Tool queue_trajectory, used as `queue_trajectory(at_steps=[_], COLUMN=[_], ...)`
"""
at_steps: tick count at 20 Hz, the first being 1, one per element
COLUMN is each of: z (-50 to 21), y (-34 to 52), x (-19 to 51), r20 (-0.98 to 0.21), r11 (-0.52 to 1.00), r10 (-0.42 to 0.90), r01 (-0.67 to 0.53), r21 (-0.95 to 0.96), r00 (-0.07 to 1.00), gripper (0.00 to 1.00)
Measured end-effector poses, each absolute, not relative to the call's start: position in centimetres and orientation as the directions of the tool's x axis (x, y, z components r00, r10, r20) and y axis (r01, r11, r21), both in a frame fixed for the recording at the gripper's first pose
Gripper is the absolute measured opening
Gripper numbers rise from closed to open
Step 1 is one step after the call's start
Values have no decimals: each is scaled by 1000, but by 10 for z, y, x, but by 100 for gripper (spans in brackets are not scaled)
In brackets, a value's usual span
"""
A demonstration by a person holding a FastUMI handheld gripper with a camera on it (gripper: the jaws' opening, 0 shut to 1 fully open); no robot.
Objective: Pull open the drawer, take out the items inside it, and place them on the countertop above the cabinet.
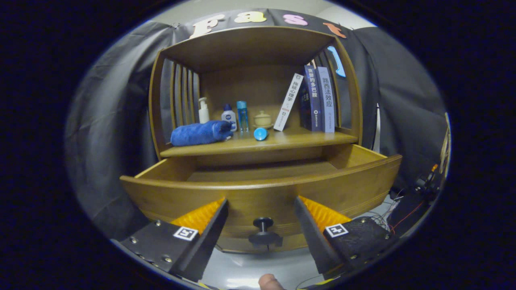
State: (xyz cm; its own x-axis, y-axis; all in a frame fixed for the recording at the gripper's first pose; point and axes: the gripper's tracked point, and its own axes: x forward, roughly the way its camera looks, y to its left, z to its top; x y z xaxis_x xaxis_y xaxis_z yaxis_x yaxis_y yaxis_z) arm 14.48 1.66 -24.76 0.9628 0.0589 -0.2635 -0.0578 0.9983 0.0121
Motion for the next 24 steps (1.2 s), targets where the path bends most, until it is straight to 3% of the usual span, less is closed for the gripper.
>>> queue_trajectory(at_steps=[24], z=[-251], y=[29], x=[243], r20=[-285], r11=[997], r10=[38], r01=[-54], r21=[-49], r00=[958], gripper=[99])
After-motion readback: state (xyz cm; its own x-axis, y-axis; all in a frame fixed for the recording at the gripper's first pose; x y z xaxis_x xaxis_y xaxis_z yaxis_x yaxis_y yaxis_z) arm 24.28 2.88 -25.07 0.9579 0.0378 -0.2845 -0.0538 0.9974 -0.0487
